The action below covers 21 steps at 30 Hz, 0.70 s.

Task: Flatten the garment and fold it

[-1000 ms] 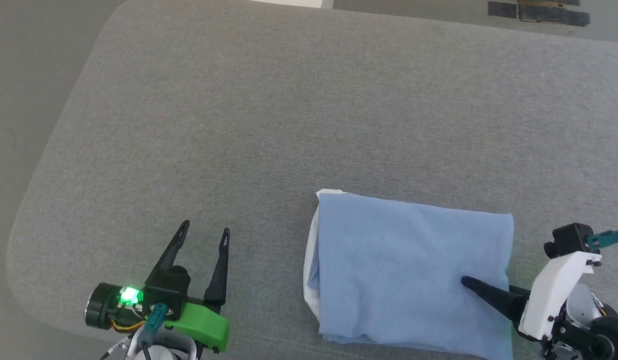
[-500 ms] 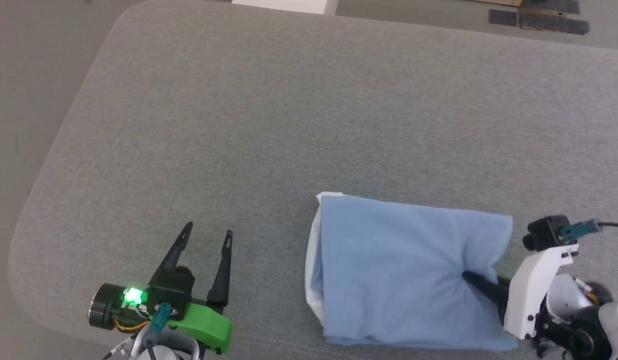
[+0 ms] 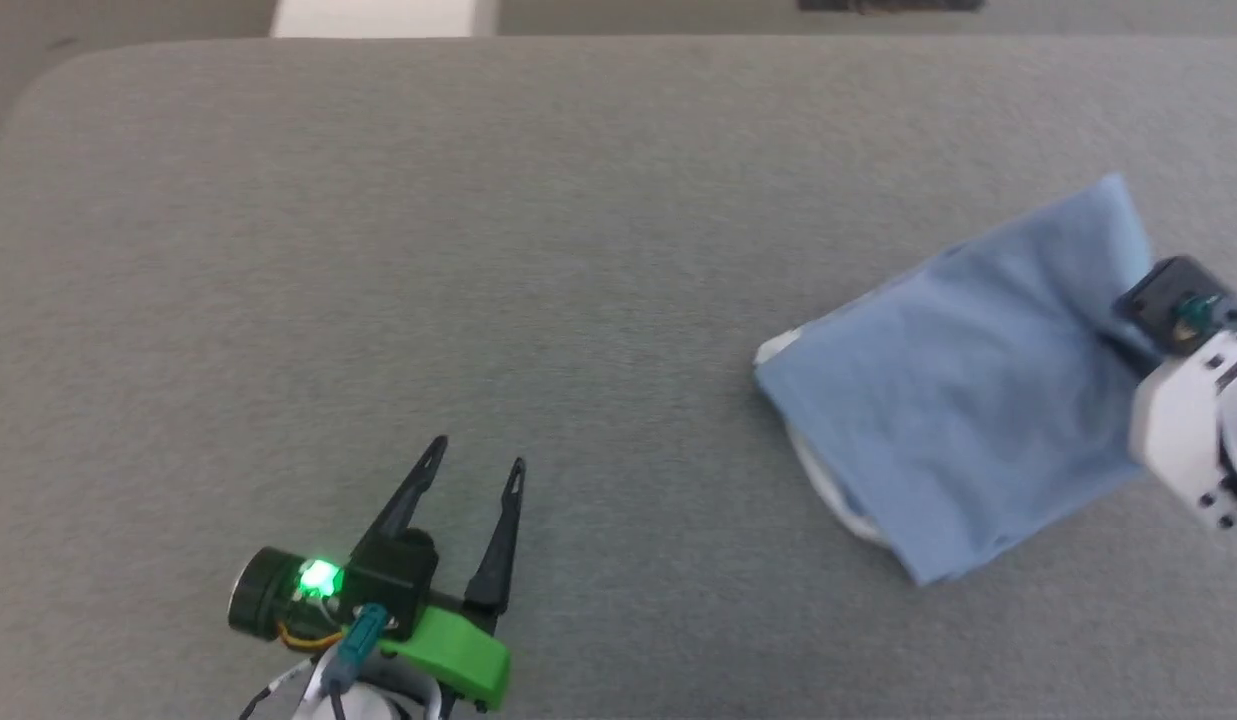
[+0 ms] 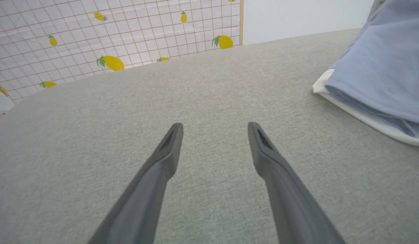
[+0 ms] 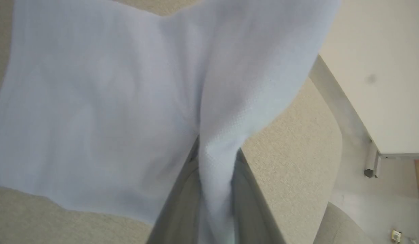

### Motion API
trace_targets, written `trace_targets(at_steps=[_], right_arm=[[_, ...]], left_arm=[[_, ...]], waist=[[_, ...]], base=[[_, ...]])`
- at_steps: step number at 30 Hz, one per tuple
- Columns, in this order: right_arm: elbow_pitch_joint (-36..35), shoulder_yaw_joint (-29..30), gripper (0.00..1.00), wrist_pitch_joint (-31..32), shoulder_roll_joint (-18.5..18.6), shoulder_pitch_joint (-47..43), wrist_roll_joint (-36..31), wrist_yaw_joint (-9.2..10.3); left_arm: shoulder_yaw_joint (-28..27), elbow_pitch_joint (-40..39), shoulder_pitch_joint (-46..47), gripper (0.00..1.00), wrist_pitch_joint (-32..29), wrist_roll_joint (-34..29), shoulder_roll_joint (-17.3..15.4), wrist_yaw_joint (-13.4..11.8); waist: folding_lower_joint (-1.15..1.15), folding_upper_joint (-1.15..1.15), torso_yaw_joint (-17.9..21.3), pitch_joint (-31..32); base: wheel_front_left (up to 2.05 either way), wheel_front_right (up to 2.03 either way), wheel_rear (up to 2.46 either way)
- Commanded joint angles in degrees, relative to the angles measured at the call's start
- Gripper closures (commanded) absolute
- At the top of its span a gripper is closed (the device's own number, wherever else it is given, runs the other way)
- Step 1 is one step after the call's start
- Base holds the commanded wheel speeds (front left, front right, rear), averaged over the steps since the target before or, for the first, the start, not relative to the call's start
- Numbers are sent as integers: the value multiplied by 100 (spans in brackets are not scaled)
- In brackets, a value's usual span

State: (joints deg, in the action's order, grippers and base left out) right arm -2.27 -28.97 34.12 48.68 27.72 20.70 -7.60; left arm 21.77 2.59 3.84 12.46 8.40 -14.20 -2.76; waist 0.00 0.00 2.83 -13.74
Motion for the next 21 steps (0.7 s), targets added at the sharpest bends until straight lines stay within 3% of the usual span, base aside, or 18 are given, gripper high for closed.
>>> trace_targets(at_steps=[1,5,10,21], right_arm=[[46,-43,100,-88,107,177,-78,11],[394,69,100,-305,391,451,-202,11],[1129,640,100,-696,536,423,-419,11],[2754,2147,100,-1700,431,52,-1271,11]], left_arm=[[21,-55,163,0,-12,-35,27,36],[58,-219,367,0,-16,-56,57,52],[-7,-467,528,0,10,-82,-18,25],[-32,-974,754,0,-171,-180,-299,87]], waist=[[0,0,752,-562],[0,0,1073,-919],[0,0,1283,-1347],[0,0,1212,-2072]], base=[[0,0,0],[0,0,0],[0,0,0],[0,0,0]])
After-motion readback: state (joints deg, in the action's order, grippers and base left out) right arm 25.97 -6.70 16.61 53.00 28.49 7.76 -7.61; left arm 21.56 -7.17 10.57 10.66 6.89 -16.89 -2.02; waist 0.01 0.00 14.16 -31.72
